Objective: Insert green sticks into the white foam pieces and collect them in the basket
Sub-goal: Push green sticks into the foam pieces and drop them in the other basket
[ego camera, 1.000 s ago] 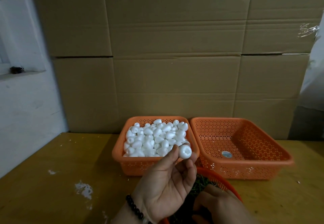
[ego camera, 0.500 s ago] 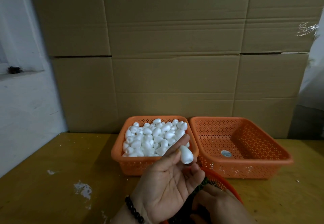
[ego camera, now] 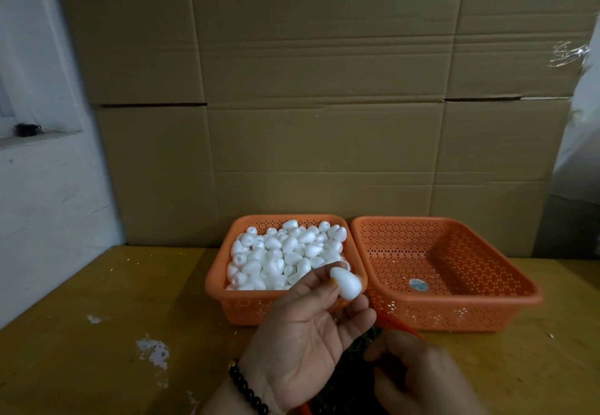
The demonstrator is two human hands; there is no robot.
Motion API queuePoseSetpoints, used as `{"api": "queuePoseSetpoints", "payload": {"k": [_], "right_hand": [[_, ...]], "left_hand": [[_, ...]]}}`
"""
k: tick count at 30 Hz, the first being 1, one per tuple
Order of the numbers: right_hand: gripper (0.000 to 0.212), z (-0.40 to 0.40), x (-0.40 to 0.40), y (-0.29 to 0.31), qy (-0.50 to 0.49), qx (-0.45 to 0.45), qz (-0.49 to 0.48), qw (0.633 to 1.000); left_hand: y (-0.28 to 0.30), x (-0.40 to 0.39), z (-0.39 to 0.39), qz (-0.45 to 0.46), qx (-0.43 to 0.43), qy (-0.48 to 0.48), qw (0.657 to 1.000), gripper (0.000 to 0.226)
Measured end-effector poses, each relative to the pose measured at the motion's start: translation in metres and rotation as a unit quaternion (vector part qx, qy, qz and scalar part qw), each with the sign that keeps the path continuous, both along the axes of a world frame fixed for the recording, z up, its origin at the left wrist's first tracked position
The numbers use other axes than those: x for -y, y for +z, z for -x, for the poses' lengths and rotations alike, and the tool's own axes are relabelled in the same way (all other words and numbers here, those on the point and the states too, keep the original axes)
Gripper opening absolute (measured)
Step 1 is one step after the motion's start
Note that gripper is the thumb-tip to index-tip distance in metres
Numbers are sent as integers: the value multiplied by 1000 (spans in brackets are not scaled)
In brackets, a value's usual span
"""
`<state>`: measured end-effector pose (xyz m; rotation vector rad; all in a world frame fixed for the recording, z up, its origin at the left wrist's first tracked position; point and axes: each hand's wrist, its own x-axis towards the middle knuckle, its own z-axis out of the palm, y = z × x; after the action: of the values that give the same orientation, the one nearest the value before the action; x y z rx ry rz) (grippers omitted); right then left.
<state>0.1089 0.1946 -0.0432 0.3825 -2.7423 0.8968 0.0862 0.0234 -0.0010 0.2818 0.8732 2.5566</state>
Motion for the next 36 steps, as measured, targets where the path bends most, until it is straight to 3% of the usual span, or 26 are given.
{"api": "queuePoseSetpoints", "payload": {"k": [6,11,23,36], "right_hand": [[25,2,-12,5,-17,-5,7,1000],[14,5,-14,-4,-52,-9,36,998],[21,6,-16,-11,-79,-3,142,987],[25,4,-16,-10,-80,-10,155,985]], "left_hand": [[2,0,0,0,-4,18,1000,25],[3,1,0,-13,10,14,1000,30],[3,3,3,-54,79,9,995,25],[5,5,5,-79,125,8,989,36]]}}
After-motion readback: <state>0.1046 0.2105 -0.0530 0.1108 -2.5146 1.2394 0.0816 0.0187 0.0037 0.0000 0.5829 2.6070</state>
